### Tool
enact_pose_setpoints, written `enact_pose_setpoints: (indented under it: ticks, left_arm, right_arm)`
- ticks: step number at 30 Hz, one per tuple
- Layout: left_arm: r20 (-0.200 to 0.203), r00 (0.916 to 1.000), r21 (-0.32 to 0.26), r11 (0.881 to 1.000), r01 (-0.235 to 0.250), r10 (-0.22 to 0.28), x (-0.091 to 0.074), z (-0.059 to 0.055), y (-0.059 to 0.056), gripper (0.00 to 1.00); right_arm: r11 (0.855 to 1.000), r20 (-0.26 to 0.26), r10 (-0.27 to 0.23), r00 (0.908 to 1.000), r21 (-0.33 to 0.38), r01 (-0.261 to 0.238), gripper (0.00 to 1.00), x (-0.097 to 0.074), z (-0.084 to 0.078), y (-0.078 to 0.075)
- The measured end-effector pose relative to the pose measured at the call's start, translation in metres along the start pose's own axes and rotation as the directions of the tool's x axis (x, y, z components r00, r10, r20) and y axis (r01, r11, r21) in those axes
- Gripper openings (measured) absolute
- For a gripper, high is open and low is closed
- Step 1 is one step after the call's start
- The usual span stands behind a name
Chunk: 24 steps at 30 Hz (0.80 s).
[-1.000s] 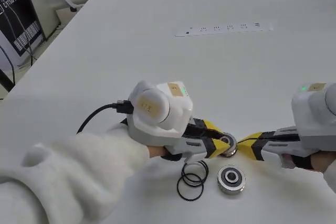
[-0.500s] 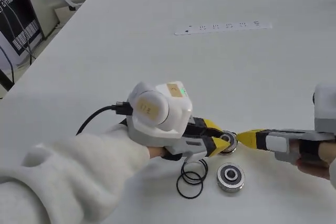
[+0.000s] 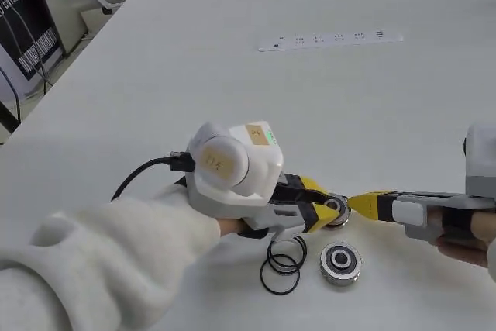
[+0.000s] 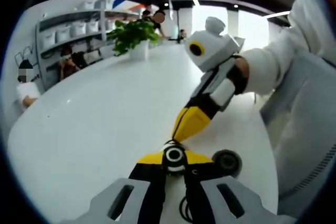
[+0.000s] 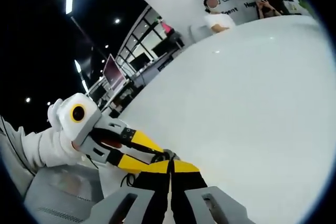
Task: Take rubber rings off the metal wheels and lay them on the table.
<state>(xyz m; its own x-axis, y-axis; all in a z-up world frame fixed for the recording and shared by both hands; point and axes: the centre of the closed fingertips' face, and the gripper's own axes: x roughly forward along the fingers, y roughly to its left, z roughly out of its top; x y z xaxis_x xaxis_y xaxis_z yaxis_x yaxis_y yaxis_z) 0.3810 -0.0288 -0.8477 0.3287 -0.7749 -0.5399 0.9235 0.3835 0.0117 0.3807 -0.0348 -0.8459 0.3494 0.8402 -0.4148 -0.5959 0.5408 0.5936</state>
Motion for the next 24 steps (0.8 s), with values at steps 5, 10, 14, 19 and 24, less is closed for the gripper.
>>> enact_pose_setpoints:
  ticks: [5, 10, 14, 19, 24]
  left_arm:
    - [-0.002, 1.0000, 0.002, 1.000, 0.001, -0.001, 0.000, 0.000, 0.000, 0.13]
    - [-0.002, 1.0000, 0.006, 1.000, 0.001, -0.001, 0.000, 0.000, 0.000, 0.13]
    - [-0.002, 1.0000, 0.007, 1.000, 0.001, -0.001, 0.000, 0.000, 0.000, 0.13]
    - [-0.005, 1.0000, 0.010, 1.000, 0.003, -0.003, 0.000, 0.000, 0.000, 0.13]
    - [-0.005, 1.0000, 0.014, 1.000, 0.003, -0.002, 0.000, 0.000, 0.000, 0.13]
  right_arm:
    - [1.000, -0.004, 0.014, 0.9999, -0.014, -0.014, 0.00, 0.002, 0.001, 0.006]
    - [1.000, -0.011, 0.015, 0.9998, -0.024, -0.016, 0.00, 0.003, 0.001, 0.005]
    - [1.000, -0.014, 0.020, 0.9997, -0.022, -0.020, 0.00, 0.003, 0.001, 0.006]
    - [0.999, -0.016, 0.027, 0.9995, -0.021, -0.027, 0.00, 0.004, 0.000, 0.008]
    - [0.999, -0.021, 0.044, 0.9988, -0.029, -0.044, 0.00, 0.006, 0.000, 0.012]
